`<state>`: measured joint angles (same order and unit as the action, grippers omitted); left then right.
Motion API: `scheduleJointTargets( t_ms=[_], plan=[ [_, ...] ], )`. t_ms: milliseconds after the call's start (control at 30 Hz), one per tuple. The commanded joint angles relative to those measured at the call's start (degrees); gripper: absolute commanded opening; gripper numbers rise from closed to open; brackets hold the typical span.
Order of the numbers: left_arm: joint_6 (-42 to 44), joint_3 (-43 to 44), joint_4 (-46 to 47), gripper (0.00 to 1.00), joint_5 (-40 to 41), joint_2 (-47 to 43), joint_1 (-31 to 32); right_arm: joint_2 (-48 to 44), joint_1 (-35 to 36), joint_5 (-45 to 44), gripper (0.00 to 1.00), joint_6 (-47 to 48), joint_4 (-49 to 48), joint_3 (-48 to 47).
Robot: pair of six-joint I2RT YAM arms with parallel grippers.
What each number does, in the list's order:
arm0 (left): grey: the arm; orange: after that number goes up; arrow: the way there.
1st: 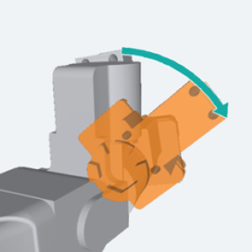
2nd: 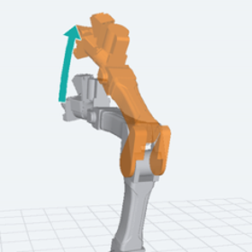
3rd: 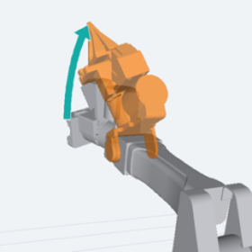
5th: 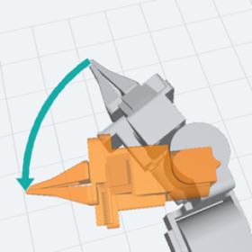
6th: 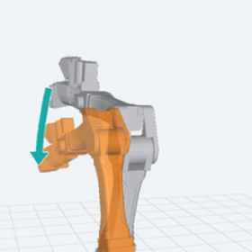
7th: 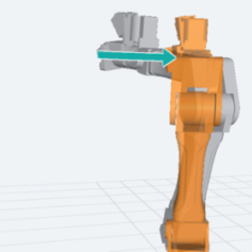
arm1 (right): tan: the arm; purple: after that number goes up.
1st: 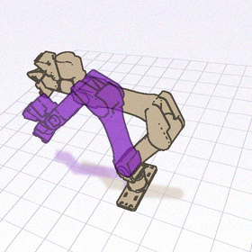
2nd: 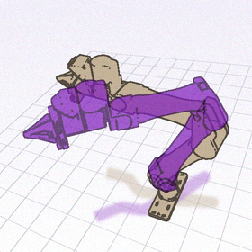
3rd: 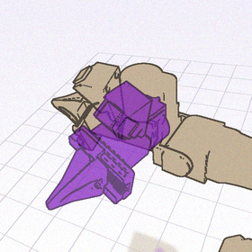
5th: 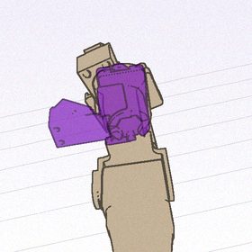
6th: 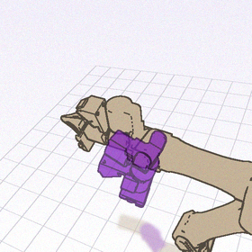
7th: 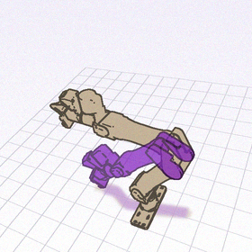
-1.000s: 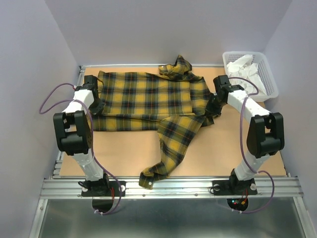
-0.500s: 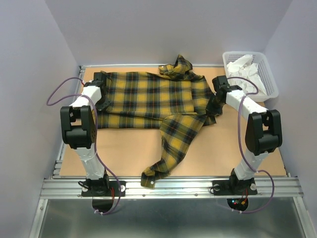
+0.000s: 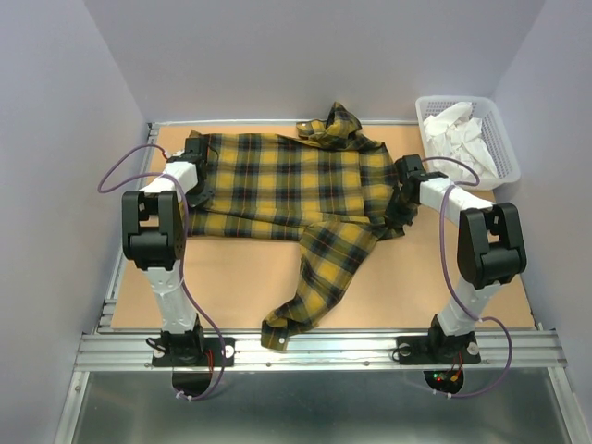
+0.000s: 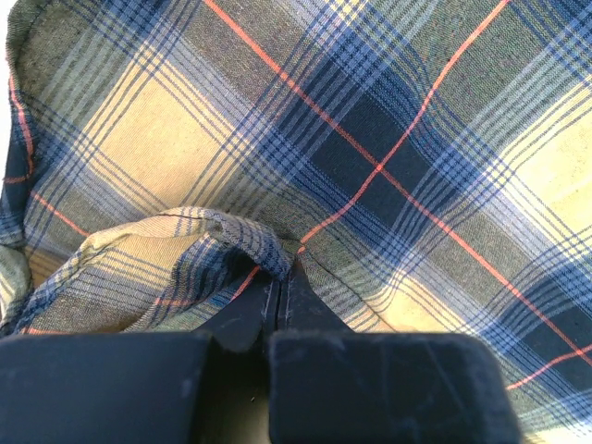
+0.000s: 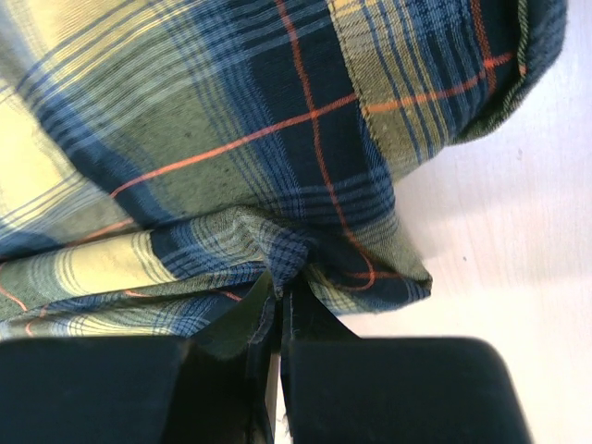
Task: Fold and stack the long sleeve shirts
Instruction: Fold the shirt
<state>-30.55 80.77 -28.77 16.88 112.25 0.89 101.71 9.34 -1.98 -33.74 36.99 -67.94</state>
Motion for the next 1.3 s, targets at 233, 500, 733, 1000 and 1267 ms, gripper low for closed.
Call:
scheduleJointTargets(
  t_ms=[233, 500, 733, 1000, 1267],
  plan=[
    [0.66, 0.53, 1.79, 0.06, 8.34, -4.4, -1.06, -2.92, -2.22, -9.0, 0.28, 1.04, -0.96, 0.09],
    [0.05, 0.35, 0.91, 0.08, 4.3, -12.48, -1.06, -7.05, -2.49, -10.94, 0.29, 1.22, -1.22, 0.53],
    [0.57, -7.36, 2.13, 0.3, 0.26, -22.4, -1.06, -11.78, -2.4, -4.11, 0.44, 6.29, -3.06, 0.62],
    [1.89, -12.75, 4.26, 0.99, -0.19, -21.9, -1.06, -17.42, -0.91, 7.68, 0.65, 10.53, -7.19, 4.39],
    [-0.04, -15.73, 6.79, 0.88, -0.63, -21.11, -1.06, -20.15, 1.12, 13.4, 0.65, 10.36, -11.24, 8.35]
  ],
)
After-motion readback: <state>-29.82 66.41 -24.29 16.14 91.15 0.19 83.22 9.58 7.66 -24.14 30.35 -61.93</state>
